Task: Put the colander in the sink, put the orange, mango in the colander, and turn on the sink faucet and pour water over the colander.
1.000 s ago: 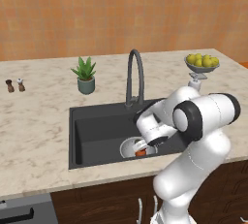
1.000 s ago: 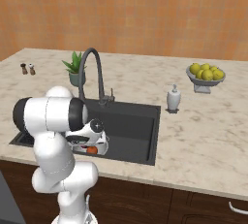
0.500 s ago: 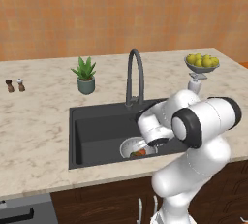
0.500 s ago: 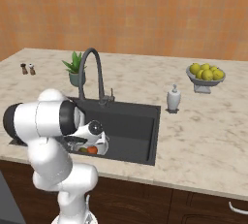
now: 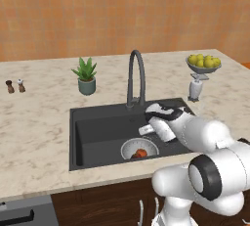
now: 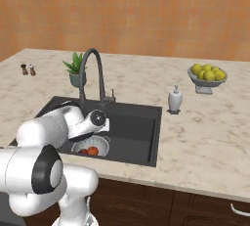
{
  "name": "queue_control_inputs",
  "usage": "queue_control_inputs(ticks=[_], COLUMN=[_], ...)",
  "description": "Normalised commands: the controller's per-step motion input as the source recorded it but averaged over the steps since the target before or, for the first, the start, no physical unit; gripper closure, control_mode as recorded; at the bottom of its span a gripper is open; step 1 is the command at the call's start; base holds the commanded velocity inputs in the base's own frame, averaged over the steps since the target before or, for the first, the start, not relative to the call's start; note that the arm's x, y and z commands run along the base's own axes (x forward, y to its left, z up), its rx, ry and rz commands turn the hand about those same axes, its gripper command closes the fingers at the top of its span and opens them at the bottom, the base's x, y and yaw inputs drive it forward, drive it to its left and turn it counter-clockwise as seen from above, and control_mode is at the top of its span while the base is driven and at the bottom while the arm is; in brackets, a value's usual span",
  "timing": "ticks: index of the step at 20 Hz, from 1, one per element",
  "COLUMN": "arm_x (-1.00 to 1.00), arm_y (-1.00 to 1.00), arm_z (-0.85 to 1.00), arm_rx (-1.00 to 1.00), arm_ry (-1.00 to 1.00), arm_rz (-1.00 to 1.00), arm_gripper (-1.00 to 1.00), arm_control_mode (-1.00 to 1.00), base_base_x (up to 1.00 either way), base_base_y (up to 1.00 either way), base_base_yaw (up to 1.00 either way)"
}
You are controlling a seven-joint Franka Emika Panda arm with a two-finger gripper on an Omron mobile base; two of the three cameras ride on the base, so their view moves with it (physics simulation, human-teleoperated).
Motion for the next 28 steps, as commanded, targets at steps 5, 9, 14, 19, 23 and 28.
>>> queue_control_inputs(ticks=[5, 9, 14, 19, 23, 28], arm_x=[0.07, 0.00, 0.23, 0.62, 0.70, 0.44], arm_y=[-0.72, -0.64, -0.23, 0.00, 0.01, 0.14], arm_z=[0.78, 0.41, 0.24, 0.01, 0.00, 0.00], arm_rx=[0.08, 0.02, 0.14, 0.14, 0.09, 0.10], arm_ry=[0.05, 0.06, 0.03, 0.00, 0.00, 0.00], arm_rz=[0.00, 0.00, -0.10, -0.18, -0.20, -0.15], arm_gripper=[-1.00, -1.00, -1.00, -1.00, -1.00, -1.00], arm_control_mode=[-1.00, -1.00, -1.00, -1.00, -1.00, -1.00], base_base_x=[0.00, 0.00, 0.00, 0.00, 0.00, 0.00], base_base_y=[0.00, 0.00, 0.00, 0.00, 0.00, 0.00], base_base_yaw=[0.00, 0.00, 0.00, 0.00, 0.00, 0.00])
